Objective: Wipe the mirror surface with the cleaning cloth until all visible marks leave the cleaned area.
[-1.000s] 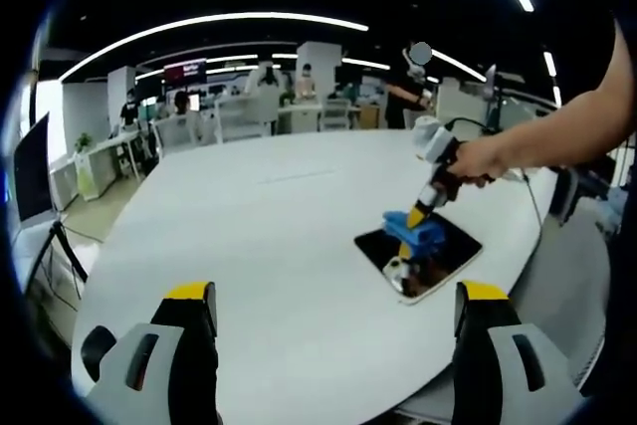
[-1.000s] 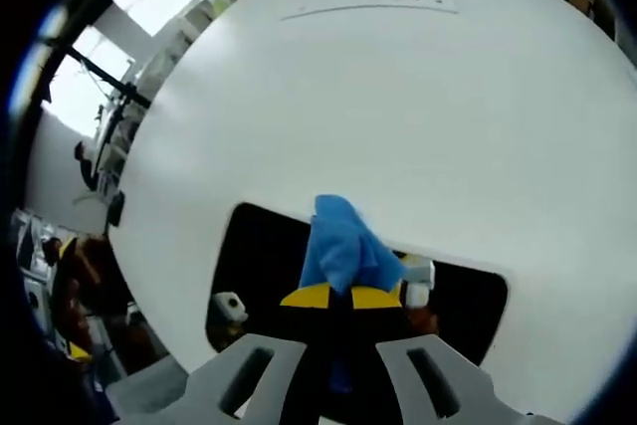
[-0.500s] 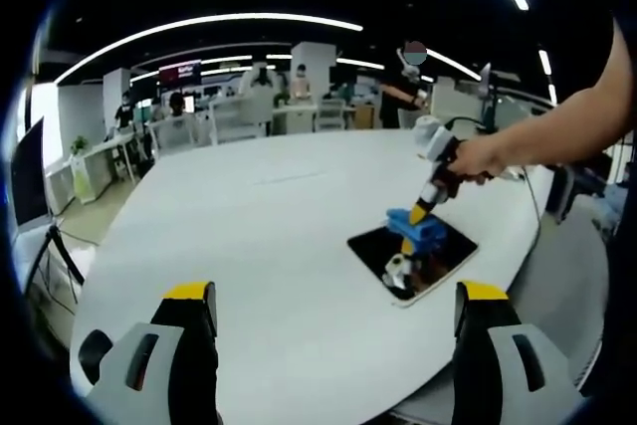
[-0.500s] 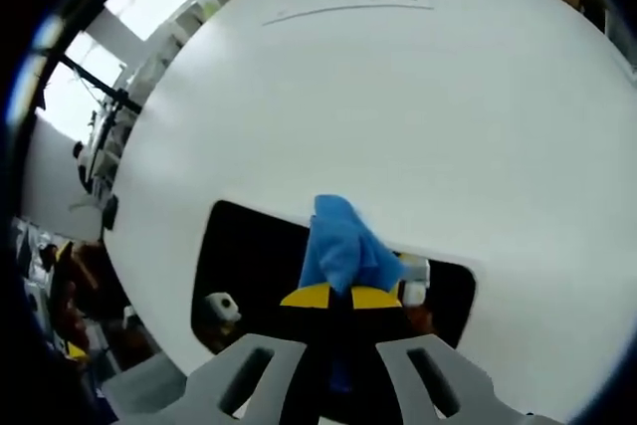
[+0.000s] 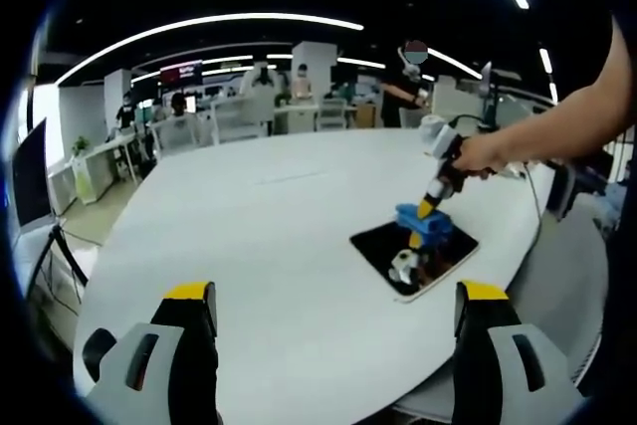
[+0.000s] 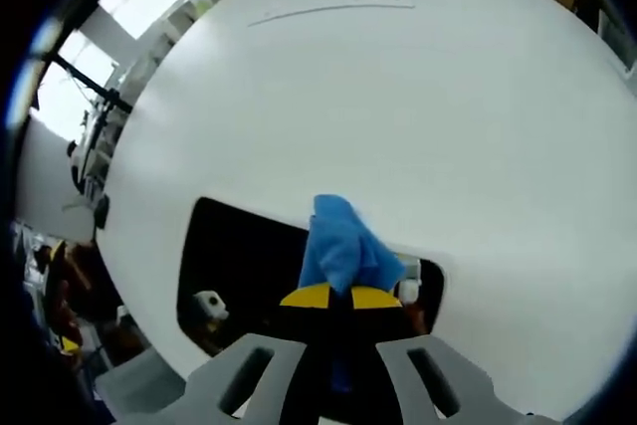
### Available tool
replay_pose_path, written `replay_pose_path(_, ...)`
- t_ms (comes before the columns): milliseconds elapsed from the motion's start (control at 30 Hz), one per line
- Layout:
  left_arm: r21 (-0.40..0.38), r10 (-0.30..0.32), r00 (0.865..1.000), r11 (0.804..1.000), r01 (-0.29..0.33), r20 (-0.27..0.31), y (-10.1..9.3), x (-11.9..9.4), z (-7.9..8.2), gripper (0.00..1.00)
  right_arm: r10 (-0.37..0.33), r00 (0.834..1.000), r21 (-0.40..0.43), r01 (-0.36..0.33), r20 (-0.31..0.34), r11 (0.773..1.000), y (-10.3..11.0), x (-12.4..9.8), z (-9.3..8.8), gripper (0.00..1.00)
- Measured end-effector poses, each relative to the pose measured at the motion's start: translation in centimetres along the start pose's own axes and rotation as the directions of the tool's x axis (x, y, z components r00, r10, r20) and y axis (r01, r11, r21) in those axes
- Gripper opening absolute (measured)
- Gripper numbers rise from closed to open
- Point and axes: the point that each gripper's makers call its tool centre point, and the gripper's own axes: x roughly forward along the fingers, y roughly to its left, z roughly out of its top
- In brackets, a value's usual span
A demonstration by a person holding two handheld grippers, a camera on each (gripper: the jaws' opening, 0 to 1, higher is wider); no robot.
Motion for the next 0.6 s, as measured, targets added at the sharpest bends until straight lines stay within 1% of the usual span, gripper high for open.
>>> replay_pose_path(200, 0.004, -0.003, 1.0, 1.0, 0.003, 0.002, -0.18, 0.1, 0.43, 1.0, -0.005, 1.0, 0.005, 0.005, -0.004, 1.0, 0.06, 0.1, 0.0, 0.0)
replay_pose_path(367, 0.008, -0.007, 1.0, 1.0, 0.007, 0.011, -0.4, 0.27, 0.88, 1.0, 0.0, 1.0, 0.016, 0.0, 0.006, 1.0, 0.11, -0.06, -0.17, 0.0)
replay_pose_path(533, 0.013, -0.015, 1.0, 1.0, 0.015, 0.011, -0.56, 0.28, 0.85, 1.0, -0.009, 1.0, 0.004, 0.008, 0.026, 1.0, 0.25, -0.23, -0.31, 0.0)
replay_pose_path(600, 0.013, -0.015, 1.0, 1.0, 0.015, 0.009, -0.45, 0.25, 0.7, 1.0, -0.007, 0.999, 0.012, 0.006, 0.032, 1.0, 0.23, -0.28, -0.33, 0.0)
